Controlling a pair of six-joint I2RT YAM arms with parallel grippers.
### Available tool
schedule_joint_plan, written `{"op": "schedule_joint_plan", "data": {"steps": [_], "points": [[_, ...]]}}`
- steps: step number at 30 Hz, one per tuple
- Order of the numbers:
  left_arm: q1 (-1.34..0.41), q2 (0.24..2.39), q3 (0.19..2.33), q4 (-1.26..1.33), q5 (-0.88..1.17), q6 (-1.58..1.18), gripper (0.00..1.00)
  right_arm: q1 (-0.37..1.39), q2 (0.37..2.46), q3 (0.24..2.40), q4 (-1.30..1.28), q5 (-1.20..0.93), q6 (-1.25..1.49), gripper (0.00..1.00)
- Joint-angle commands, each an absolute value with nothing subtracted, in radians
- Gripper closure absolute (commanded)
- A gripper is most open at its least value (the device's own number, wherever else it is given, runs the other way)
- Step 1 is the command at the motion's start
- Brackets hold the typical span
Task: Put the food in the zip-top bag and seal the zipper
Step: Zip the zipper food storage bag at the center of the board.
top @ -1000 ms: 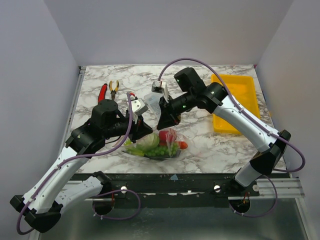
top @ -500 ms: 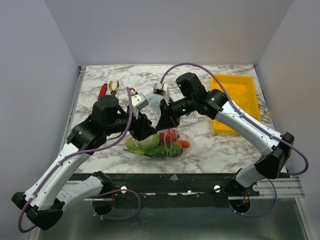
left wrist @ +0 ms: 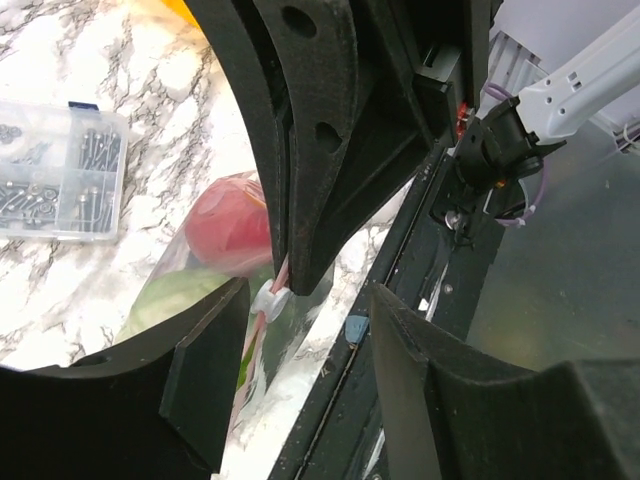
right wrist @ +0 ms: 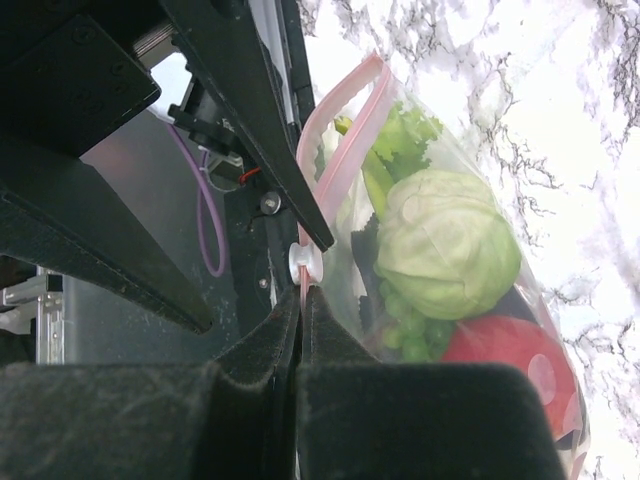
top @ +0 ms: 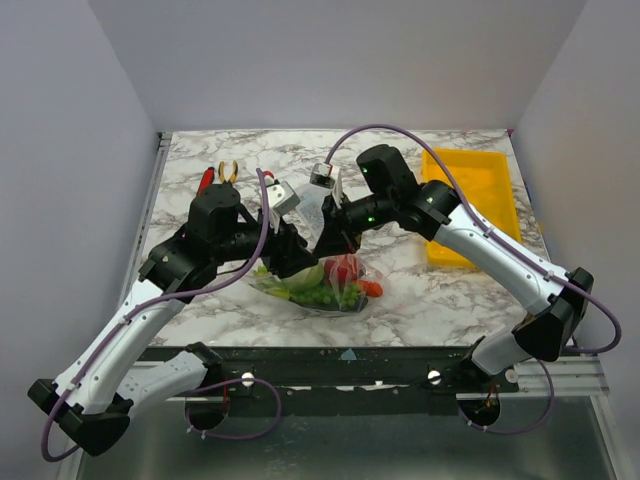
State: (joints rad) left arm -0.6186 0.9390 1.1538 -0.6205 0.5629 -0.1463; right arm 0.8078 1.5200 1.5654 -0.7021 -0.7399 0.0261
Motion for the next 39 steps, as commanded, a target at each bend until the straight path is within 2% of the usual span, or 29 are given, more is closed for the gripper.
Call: {"op": "schedule_joint_plan", "data": {"steps": [1, 4, 8, 13, 15, 19, 28, 33, 37, 39], "points": [[-0.605, 0.945, 1.146, -0.585, 0.62, -0.136, 0.46, 0.811, 1.478, 1.566, -0.653, -0.745, 0.037, 1.0], [-0.596, 0.946, 1.14, -0.584, 0.614, -0.135, 0.44, 0.811, 1.477, 1.563, -0.652, -0.757, 0.036, 1.0], [-0.573, 0.935, 1.126, -0.563, 0.606, -0.157, 0.34, 0.811, 1.475, 1.559, -0.657, -0.762, 0.031, 1.0], [-0.542, 0.941, 1.105, -0.53, 0.678, -0.181, 0.35, 0.811, 1.472, 1.555, -0.656, -0.761, 0.029, 1.0], [-0.538, 0.948, 1.103, -0.53, 0.691, -0.184, 0.43, 0.811, 1.471, 1.554, -0.654, -0.761, 0.03, 1.0], [-0.532, 0.945, 1.097, -0.532, 0.718, -0.177, 0.67, 0.811, 1.466, 1.554, -0.652, -0.753, 0.032, 1.0], [-0.531, 0.939, 1.073, -0.528, 0.778, -0.173, 0.68, 0.811, 1.465, 1.554, -0.634, -0.749, 0.042, 1.0], [-0.529, 0.931, 1.072, -0.529, 0.757, -0.172, 0.83, 0.811, 1.465, 1.551, -0.624, -0.731, 0.05, 1.0], [-0.528, 0.927, 1.08, -0.539, 0.751, -0.169, 1.0, 0.811, 1.446, 1.534, -0.596, -0.656, 0.088, 1.0], [-0.527, 0.918, 1.08, -0.539, 0.741, -0.171, 1.0, 0.811, 1.436, 1.53, -0.588, -0.599, 0.106, 1.0]]}}
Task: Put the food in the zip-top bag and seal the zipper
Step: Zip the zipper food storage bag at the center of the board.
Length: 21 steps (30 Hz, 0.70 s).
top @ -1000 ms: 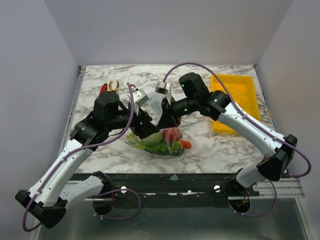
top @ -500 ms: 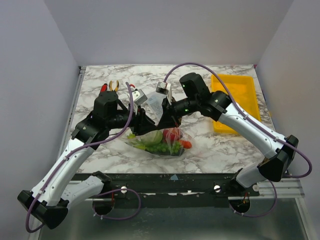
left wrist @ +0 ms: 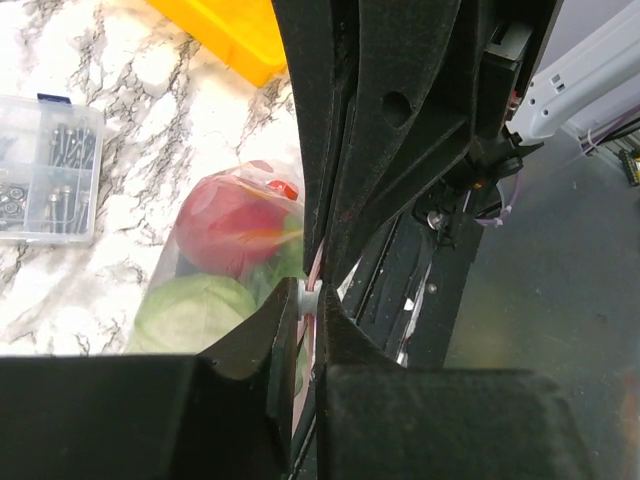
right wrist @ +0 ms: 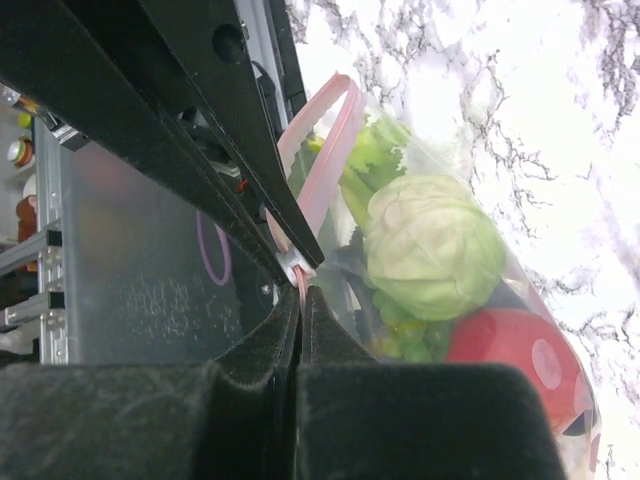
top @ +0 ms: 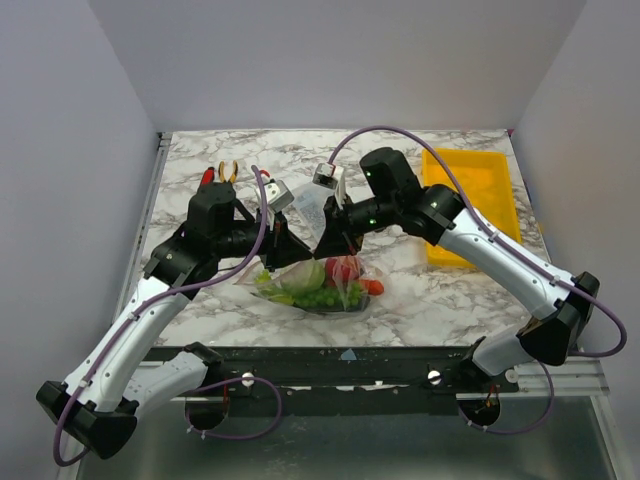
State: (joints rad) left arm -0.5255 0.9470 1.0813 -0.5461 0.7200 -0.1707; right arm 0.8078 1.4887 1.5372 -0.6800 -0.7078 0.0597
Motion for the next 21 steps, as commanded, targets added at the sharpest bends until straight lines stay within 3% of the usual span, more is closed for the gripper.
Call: {"op": "schedule_joint_plan", "data": {"steps": [1, 11, 21], "points": [[-0.528, 0.913, 1.081, -0.537, 0.735, -0.174, 1.0, 0.811, 1.434, 1.527, -0.585, -0.568, 0.117, 1.0], [-0.526, 0.888, 1.104, -0.568, 0.693, -0.181, 1.0, 0.812, 1.379, 1.45, -0.524, -0.197, 0.21, 1.0], [-0.525, 0.868, 1.099, -0.605, 0.658, -0.158, 1.0, 0.801, 1.336, 1.398, -0.513, -0.003, 0.275, 1.0]]}}
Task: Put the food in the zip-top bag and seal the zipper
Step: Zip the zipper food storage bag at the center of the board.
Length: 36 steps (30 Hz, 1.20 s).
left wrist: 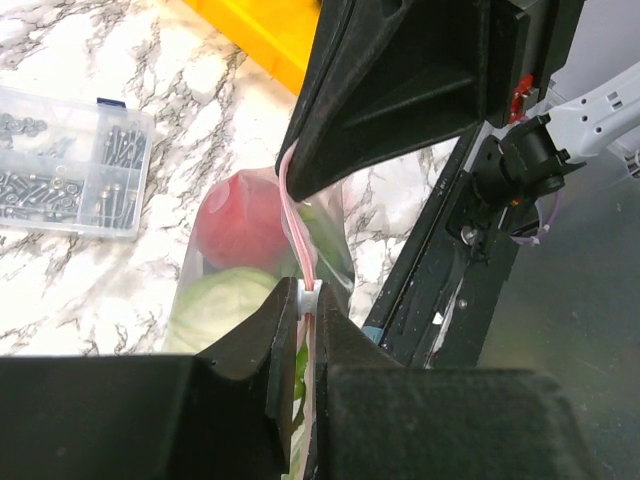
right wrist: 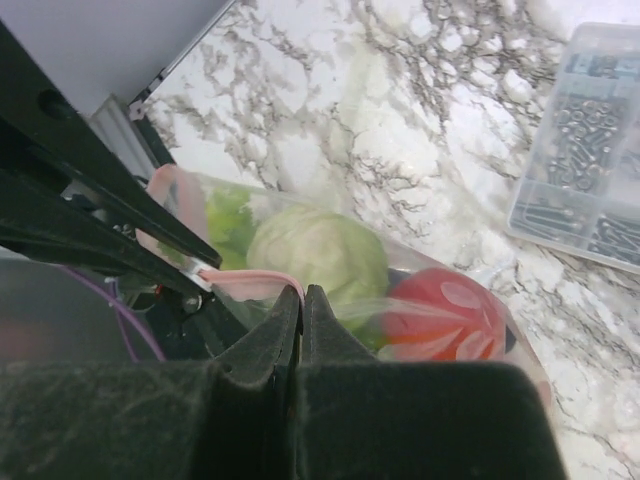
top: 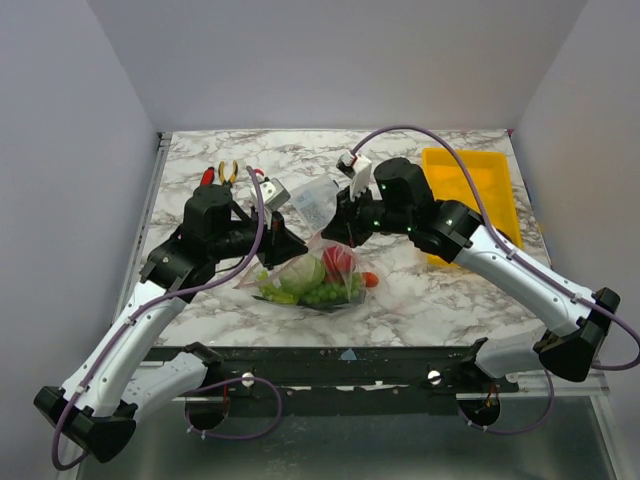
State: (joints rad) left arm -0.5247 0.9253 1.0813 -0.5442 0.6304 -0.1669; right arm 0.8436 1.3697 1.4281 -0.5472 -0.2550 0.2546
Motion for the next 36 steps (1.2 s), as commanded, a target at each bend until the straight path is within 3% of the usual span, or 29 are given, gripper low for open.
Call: {"op": "schedule_joint_plan", "data": {"steps": [1, 36], "points": [[-0.523, 0.866, 1.095, -0.609, 0.656, -0.156, 1.0, 0.797, 1.332, 1.393, -0.513, 0.031, 0.28, 1.0], [-0.508, 0.807, 1.049, -0.642, 0.596, -0.153, 1.0, 0.481, 1.158, 1.218, -0.498, 0.029, 0.373, 1.0]]}}
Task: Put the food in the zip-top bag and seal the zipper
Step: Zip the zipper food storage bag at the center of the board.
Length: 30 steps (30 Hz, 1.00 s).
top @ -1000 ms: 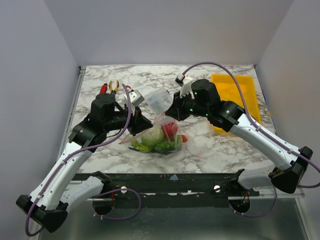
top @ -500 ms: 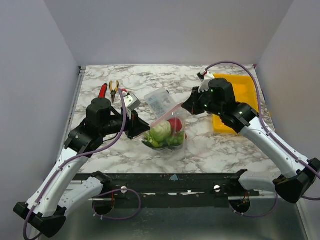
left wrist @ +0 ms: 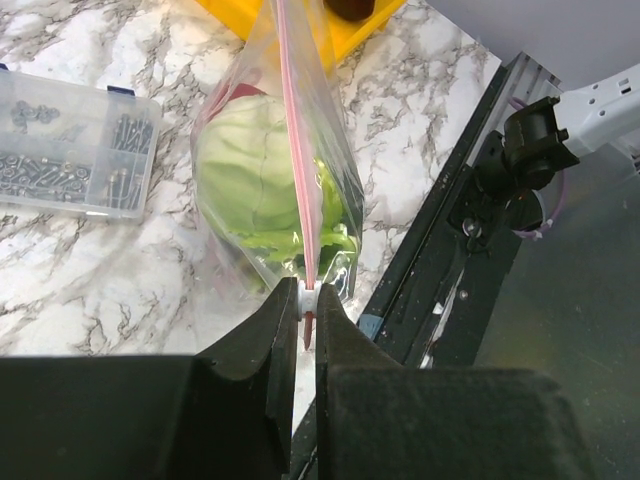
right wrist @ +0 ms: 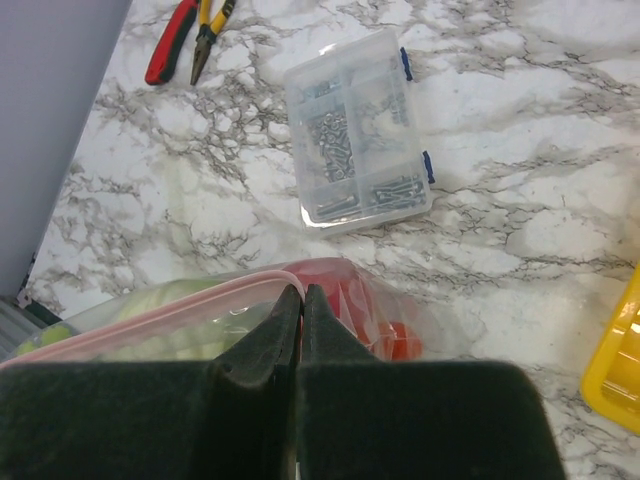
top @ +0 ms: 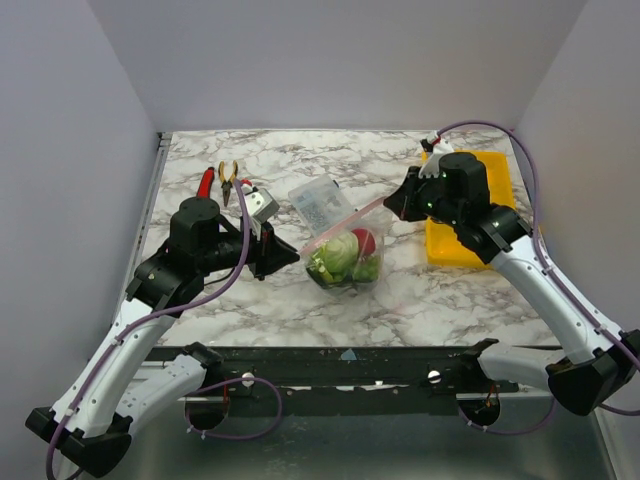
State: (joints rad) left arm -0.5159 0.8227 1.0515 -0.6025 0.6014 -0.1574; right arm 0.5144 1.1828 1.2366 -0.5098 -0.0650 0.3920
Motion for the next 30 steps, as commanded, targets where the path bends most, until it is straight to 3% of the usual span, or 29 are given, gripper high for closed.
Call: {"op": "schedule_joint_plan", "data": {"steps": [1, 8, 12, 17, 20, 26, 30], "points": [[-0.508, 0.808, 1.049, -0.643, 0.592, -0.153, 1.0, 0.476, 1.158, 1.217, -0.498, 0.029, 0.373, 1.0], [-0.505, 0.821, 1.049, -0.633, 0.603, -0.17, 1.0, 0.467, 1.133, 1.197, -0.478, 0.01, 0.361, 1.0], [-0.499, 0.83, 1.057, -0.629, 0.594, -0.186, 0.98, 0.468, 1.078, 1.141, -0.386, -0.185, 0.292, 1.0], [-0.488, 0.842, 1.083, -0.617, 0.543, -0.213, 0.59, 0.468, 1.08, 1.153, -0.406, -0.173, 0.285, 1.0], [-0.478, 0.834, 1.103, -0.616, 0.485, -0.227, 0.44, 0.468, 1.087, 1.178, -0.408, -0.17, 0.291, 1.0], [-0.46, 0.809, 1.142, -0.671, 0.261, -0.257, 0.29, 0.468, 1.116, 1.272, -0.497, -0.074, 0.293, 1.0], [-0.443, 0.801, 1.163, -0.714, 0.098, -0.28, 0.27, 0.47, 1.15, 1.338, -0.575, -0.028, 0.318, 1.0]]}}
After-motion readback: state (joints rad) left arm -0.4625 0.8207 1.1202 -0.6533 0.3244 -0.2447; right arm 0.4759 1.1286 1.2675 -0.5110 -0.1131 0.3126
